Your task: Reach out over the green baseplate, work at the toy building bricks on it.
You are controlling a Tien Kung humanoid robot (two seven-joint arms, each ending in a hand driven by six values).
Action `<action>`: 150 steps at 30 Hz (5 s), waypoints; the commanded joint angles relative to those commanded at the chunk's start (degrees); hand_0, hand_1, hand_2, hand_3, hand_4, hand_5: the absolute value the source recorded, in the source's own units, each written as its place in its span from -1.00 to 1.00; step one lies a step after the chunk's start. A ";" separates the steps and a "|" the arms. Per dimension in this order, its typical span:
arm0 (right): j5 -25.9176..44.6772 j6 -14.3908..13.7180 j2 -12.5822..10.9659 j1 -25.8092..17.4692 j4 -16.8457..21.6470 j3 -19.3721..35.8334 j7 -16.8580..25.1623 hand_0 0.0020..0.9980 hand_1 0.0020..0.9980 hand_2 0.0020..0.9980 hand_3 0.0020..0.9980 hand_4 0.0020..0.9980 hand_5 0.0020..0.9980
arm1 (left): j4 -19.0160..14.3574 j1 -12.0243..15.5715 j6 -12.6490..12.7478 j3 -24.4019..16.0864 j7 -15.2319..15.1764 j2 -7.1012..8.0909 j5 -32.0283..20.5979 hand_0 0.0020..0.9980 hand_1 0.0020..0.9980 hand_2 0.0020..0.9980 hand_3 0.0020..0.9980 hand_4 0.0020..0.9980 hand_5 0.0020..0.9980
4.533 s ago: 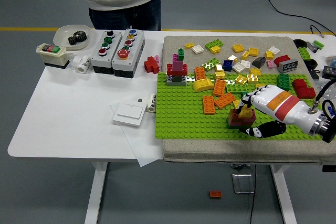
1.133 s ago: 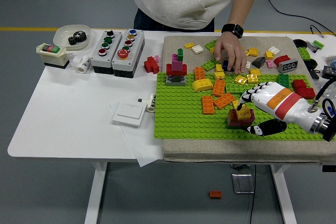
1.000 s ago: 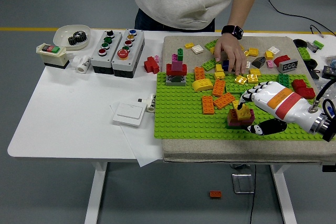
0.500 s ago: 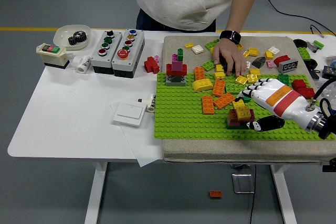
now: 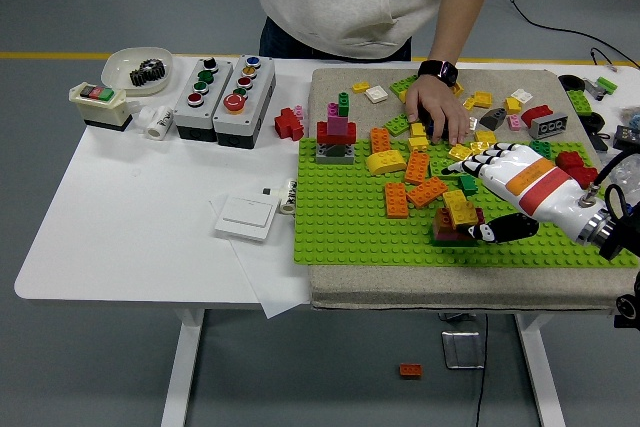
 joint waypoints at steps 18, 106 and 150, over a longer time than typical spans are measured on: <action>-0.12 0.46 0.59 0.54 -1.32 -0.11 -0.04 0.46 0.35 0.51 0.68 0.87 -0.19 | -0.01 -0.15 0.07 0.10 -0.01 0.02 -0.04 0.58 0.55 0.50 0.18 0.31 0.33; -2.29 1.78 -3.61 -12.20 10.61 5.35 2.32 0.45 0.39 0.51 0.49 0.77 -0.12 | -0.02 0.29 0.08 0.00 0.13 -0.06 0.40 0.58 0.55 0.50 0.18 0.31 0.34; -1.49 2.22 -3.62 -12.20 9.85 4.54 1.71 0.44 0.37 0.50 0.48 0.77 -0.13 | 0.03 0.48 -0.08 -0.14 0.20 -0.02 0.68 0.58 0.55 0.50 0.18 0.31 0.33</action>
